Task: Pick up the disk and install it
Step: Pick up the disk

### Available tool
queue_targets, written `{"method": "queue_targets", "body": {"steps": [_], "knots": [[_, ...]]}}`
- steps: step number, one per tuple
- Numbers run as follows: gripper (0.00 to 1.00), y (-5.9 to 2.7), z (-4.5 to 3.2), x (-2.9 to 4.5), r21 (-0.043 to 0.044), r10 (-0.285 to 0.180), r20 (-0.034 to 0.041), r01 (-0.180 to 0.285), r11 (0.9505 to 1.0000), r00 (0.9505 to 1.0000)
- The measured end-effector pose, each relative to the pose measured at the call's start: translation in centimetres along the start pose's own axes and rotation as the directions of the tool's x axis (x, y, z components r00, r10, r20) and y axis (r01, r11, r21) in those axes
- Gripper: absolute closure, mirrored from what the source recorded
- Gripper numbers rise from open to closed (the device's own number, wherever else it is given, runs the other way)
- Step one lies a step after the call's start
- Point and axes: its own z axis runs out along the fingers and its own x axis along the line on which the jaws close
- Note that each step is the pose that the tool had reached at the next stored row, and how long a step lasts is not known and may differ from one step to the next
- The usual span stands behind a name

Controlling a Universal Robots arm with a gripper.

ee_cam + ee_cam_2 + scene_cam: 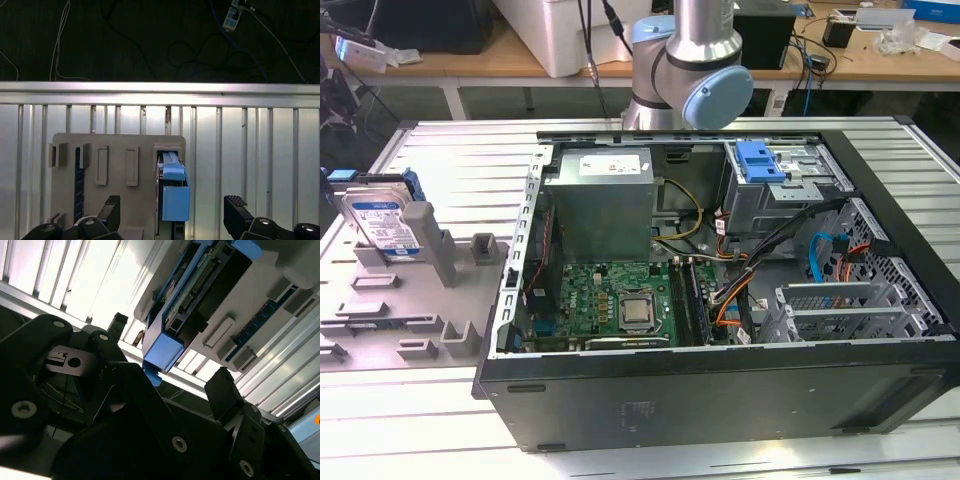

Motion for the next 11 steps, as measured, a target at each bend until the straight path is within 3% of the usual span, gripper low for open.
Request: {"method": "queue_targets", "body": {"steps": [11], "knots": [[0.1, 0.05, 1.84, -0.08, 0.0013, -0.022, -0.0059, 0.022, 0.9998, 0.9997]]}}
